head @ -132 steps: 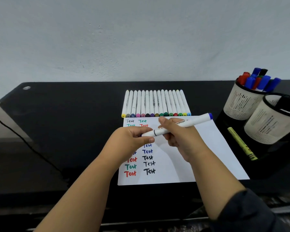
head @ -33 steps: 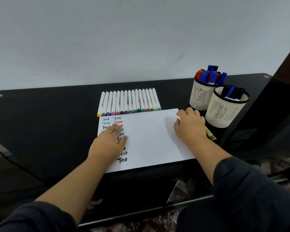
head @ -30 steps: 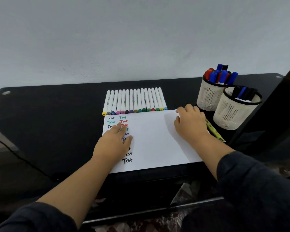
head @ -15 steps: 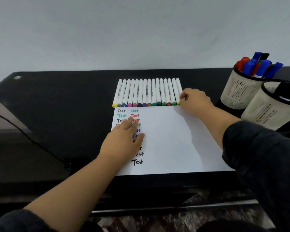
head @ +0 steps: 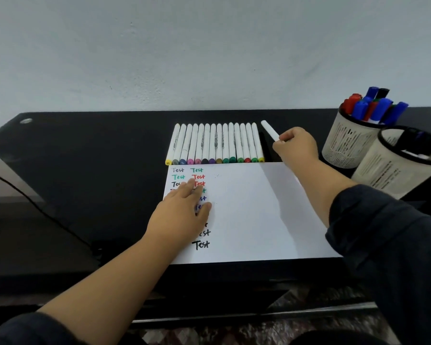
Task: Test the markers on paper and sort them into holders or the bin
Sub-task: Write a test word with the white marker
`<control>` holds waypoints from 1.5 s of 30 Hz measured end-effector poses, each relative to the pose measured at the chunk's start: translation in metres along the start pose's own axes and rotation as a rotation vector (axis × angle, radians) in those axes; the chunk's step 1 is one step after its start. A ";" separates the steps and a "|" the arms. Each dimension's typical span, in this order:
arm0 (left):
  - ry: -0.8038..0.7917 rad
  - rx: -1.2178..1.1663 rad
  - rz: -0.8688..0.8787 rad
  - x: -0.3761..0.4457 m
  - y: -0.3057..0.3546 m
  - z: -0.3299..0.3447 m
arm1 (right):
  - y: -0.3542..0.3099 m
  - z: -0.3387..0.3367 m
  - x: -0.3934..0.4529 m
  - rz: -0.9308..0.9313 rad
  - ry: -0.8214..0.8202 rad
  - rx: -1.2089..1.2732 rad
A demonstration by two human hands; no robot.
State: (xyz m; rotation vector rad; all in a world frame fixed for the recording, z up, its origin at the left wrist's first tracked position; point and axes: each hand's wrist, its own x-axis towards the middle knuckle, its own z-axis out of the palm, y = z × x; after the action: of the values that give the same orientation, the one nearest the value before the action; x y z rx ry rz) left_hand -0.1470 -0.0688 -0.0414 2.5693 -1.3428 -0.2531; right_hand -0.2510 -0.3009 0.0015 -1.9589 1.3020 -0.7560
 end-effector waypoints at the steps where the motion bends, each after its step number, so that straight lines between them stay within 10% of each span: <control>1: 0.000 0.006 -0.001 0.000 0.000 0.000 | -0.001 -0.004 -0.004 0.012 0.009 0.062; 31: 0.196 -0.377 -0.010 -0.014 -0.001 -0.012 | -0.022 0.008 -0.118 0.427 -0.075 0.890; 45: 0.173 -0.400 -0.011 -0.016 0.000 -0.016 | -0.043 0.056 -0.136 0.287 -0.285 0.644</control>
State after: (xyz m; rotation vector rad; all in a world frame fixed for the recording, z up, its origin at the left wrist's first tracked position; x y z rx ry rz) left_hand -0.1522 -0.0542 -0.0256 2.2098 -1.0895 -0.2646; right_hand -0.2305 -0.1499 -0.0138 -1.2769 0.9768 -0.6231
